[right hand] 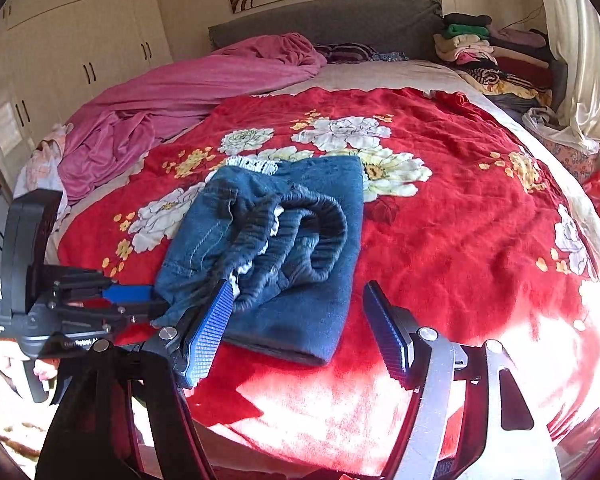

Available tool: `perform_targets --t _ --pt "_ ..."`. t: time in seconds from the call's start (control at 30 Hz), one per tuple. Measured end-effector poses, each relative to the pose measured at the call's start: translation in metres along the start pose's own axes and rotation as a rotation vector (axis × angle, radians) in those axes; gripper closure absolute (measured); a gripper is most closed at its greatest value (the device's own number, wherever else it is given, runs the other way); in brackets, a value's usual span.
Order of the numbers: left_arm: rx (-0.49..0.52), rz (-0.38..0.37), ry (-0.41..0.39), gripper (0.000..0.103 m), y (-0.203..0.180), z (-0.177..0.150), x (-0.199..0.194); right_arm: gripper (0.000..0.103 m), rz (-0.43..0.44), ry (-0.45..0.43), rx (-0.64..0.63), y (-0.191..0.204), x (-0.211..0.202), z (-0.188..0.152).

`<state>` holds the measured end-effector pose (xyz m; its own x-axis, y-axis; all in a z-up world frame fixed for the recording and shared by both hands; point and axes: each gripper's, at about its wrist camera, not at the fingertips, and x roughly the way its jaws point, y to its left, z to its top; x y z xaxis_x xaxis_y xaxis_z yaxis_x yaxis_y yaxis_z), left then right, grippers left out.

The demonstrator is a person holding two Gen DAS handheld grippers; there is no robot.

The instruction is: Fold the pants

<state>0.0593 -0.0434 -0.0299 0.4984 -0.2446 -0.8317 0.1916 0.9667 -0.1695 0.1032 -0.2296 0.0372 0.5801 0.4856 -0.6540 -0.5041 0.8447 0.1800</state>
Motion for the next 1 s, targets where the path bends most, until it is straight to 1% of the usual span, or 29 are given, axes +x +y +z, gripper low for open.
perform_targets --t 0.03,0.07,0.1,0.17,0.23,0.33,0.4,0.43,0.47,0.5,0.53,0.57,0.6,0.63,0.7,0.73,0.77,0.8,0.87,0.9,0.93,0.97,1.0 --pt "-0.003 0.0 -0.001 0.084 0.0 0.0 0.0 0.037 0.024 -0.006 -0.019 0.004 0.005 0.014" --pt "-0.003 0.002 -0.004 0.084 -0.001 -0.001 0.0 0.032 0.039 0.001 -0.049 0.009 0.013 0.027" --pt "0.0 0.006 -0.007 0.084 -0.001 -0.001 0.0 0.03 0.048 0.017 -0.089 0.016 0.024 0.041" --pt "0.001 0.006 -0.009 0.084 -0.002 -0.002 0.0 0.029 0.053 0.059 -0.172 0.03 0.051 0.065" --pt "0.0 0.003 -0.008 0.084 -0.001 -0.002 0.0 0.03 0.106 0.14 -0.222 0.037 0.085 0.082" --pt "0.007 0.004 -0.008 0.084 -0.003 -0.004 -0.001 0.03 0.141 0.273 -0.257 0.042 0.132 0.092" --pt "0.007 0.001 -0.008 0.084 -0.003 -0.006 -0.001 0.05 0.103 0.353 -0.296 0.045 0.157 0.088" --pt "0.008 -0.002 -0.008 0.084 -0.003 -0.007 -0.001 0.066 0.109 0.37 -0.313 0.047 0.163 0.085" --pt "0.009 -0.004 -0.008 0.084 -0.003 -0.008 -0.002 0.073 0.103 0.357 -0.307 0.047 0.165 0.084" --pt "0.009 -0.006 -0.008 0.084 -0.003 -0.008 -0.001 0.074 0.084 0.344 -0.291 0.046 0.166 0.084" --pt "0.008 -0.008 -0.007 0.084 -0.003 -0.008 -0.001 0.078 0.053 0.332 -0.285 0.044 0.168 0.084" --pt "0.007 -0.009 -0.006 0.084 -0.003 -0.008 0.0 0.079 0.008 0.324 -0.293 0.042 0.172 0.083" --pt "0.008 -0.007 -0.007 0.084 -0.003 -0.008 0.001 0.079 -0.021 0.329 -0.292 0.038 0.177 0.081" --pt "0.008 -0.006 -0.009 0.084 -0.004 -0.008 0.001 0.079 -0.006 0.339 -0.271 0.035 0.18 0.078" --pt "0.01 -0.001 -0.01 0.082 -0.004 -0.009 0.002 0.079 0.018 0.317 -0.242 0.029 0.178 0.077" --pt "0.008 -0.003 -0.01 0.082 -0.003 -0.009 0.002 0.077 0.031 0.305 -0.219 0.025 0.172 0.078" --pt "0.003 -0.007 -0.01 0.082 -0.002 -0.009 0.002 0.068 0.037 0.289 -0.189 0.021 0.165 0.082" --pt "-0.002 -0.013 -0.009 0.081 0.0 -0.009 0.0 0.063 0.048 0.254 -0.156 0.016 0.152 0.086" --pt "-0.014 -0.029 -0.009 0.073 0.002 -0.006 -0.01 0.05 0.077 0.167 -0.106 0.004 0.122 0.094" --pt "-0.016 -0.033 -0.031 0.066 0.005 -0.003 -0.018 0.046 0.072 0.127 -0.089 -0.003 0.105 0.096" --pt "-0.02 -0.03 -0.054 0.063 0.007 0.001 -0.026 0.042 0.056 0.094 -0.075 -0.009 0.091 0.098" --pt "-0.026 -0.024 -0.072 0.062 0.01 0.006 -0.032 0.035 0.037 0.071 -0.061 -0.017 0.077 0.097" --pt "-0.034 -0.014 -0.085 0.061 0.013 0.01 -0.038 0.032 0.019 0.05 -0.05 -0.023 0.066 0.096"
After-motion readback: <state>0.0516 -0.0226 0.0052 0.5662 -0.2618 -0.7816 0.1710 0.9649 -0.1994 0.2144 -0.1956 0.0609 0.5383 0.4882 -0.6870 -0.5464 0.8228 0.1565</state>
